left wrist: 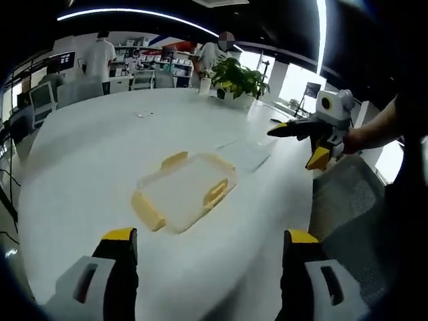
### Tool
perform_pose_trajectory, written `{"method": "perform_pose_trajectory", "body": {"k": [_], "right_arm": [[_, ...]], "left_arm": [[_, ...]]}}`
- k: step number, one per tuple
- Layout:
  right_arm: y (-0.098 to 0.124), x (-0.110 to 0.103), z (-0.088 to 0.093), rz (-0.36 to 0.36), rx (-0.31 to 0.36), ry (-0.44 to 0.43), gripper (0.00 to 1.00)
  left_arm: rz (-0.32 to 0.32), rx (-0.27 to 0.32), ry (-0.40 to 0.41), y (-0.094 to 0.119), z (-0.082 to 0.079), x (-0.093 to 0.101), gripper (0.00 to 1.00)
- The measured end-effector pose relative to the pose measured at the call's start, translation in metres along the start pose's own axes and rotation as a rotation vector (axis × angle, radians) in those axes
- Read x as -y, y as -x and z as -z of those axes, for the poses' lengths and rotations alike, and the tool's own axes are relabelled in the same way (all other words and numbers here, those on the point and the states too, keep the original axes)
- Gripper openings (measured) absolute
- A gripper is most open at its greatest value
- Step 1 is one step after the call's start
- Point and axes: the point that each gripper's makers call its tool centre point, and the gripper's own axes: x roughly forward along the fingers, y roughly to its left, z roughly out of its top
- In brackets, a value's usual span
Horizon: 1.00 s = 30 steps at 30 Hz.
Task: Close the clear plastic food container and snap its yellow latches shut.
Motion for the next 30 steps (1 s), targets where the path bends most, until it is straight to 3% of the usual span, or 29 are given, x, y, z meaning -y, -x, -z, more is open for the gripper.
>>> {"method": "perform_pose_trajectory", "body": {"k": [15,30], "right_arm": [[-0.02,0.011,-0.003,-0.02,-0.04,0.014,0.76],[-0.042,0.019,-0.006,-0.081,-0.112,0.081,0.75]], "left_arm": [[0.043,-0.097,-0.039,-0.01,0.011,-0.015,0.84],[0.074,-0.139,-0.102,-0.02,0.005,-0.035,0.84]]}}
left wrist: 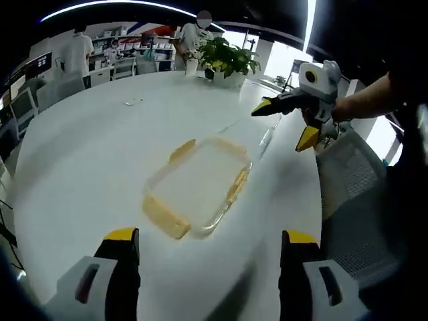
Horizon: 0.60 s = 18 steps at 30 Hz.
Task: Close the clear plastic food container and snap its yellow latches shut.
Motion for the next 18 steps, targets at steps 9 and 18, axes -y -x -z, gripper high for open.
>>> {"method": "perform_pose_trajectory", "body": {"k": [9,18], "right_arm": [[-0.01,0.006,0.003,-0.029,-0.036,0.03,0.73],[-0.018,0.02,0.007,-0.064,-0.119,0.123,0.72]], "left_arm": [[0.017,-0.044,-0.049,-0.003,-0.001,-0.009,0.82],[0.059,-0.1,-0.135,-0.009,0.0,-0.013,0.76]]}}
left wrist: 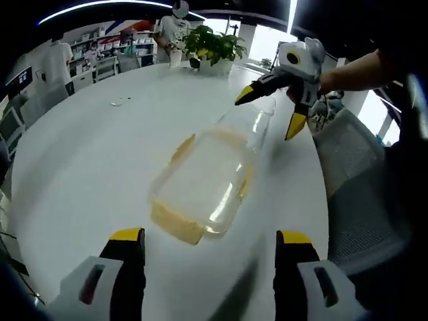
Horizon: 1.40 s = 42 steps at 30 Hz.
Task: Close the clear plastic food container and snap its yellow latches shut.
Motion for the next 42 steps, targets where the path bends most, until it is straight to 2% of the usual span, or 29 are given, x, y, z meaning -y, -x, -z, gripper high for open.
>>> {"method": "perform_pose_trajectory", "body": {"k": [6,14,17,19,22,34,42], "right_arm": [[-0.006,0.006,0.005,-0.025,-0.069,0.067,0.68],[-0.018,0.008,0.012,-0.087,-0.159,0.159,0.66],[-0.022,0.012,0.014,-0.09,-0.181,0.204,0.68],[-0.027,0.012,0.015,-0.116,-0.196,0.204,0.7],[-0.029,0.015,0.019,-0.133,-0.225,0.227,0.67],[-0.035,0.022,0.03,-0.172,-0.312,0.287,0.58],[-0.039,0.022,0.031,-0.199,-0.346,0.329,0.49]], "left_arm": [[0.016,-0.042,-0.019,-0.007,0.001,-0.007,0.76],[0.018,-0.1,-0.109,-0.012,0.003,-0.013,0.73],[0.018,-0.126,-0.144,-0.012,0.003,-0.017,0.71],[0.016,-0.135,-0.164,-0.013,0.003,-0.019,0.68],[0.019,-0.141,-0.178,-0.014,0.0,-0.021,0.67],[0.041,-0.237,-0.313,-0.018,0.005,-0.03,0.59],[0.044,-0.249,-0.338,-0.021,-0.002,-0.032,0.5]]}}
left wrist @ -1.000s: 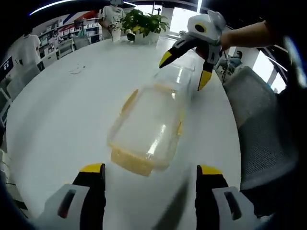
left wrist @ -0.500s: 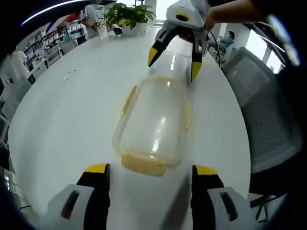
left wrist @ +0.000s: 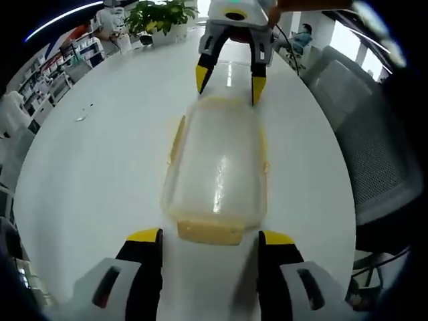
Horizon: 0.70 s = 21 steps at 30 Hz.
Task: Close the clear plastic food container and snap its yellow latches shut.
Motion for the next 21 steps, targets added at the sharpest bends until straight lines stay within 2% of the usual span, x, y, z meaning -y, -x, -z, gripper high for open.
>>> {"method": "perform_pose_trajectory", "body": {"k": [14,21], "right_arm": [[-0.008,-0.001,0.001,-0.031,-0.073,0.087,0.44],[-0.012,-0.002,-0.001,-0.035,-0.092,0.099,0.41]], "left_arm": [[0.028,-0.059,-0.035,-0.008,0.004,0.003,0.41],[0.038,-0.056,-0.03,-0.009,0.003,0.004,0.39]]}}
